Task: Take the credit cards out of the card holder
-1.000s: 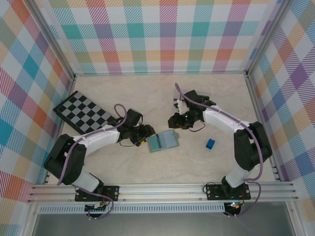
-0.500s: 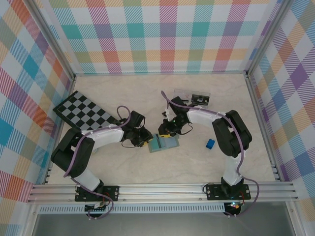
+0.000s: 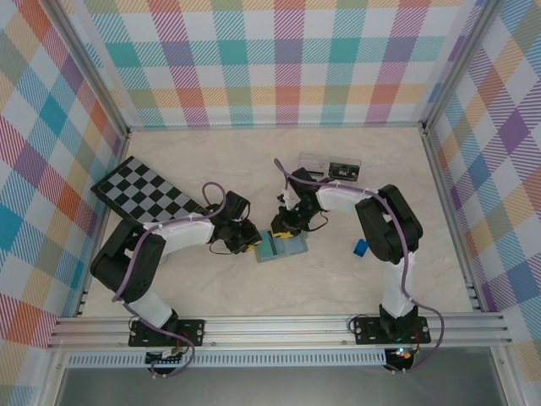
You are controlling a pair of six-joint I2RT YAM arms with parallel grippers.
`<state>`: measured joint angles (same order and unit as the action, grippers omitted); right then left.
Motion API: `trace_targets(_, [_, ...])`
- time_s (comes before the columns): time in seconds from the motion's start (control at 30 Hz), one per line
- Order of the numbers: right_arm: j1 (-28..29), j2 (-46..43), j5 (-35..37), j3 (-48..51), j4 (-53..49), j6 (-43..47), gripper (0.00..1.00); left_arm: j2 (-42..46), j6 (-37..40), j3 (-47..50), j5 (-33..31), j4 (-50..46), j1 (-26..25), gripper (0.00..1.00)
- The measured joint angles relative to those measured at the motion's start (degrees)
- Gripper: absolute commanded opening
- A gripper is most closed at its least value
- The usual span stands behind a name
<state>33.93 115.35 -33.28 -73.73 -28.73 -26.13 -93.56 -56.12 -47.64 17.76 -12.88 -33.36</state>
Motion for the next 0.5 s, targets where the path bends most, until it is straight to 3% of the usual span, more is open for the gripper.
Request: trace_targets(0.5, [0.3,1.2,-0.4,-0.5,-0.7,1.3,0.19,-1.2,0.2,-0.2,1.2,1.0,0.0,0.16])
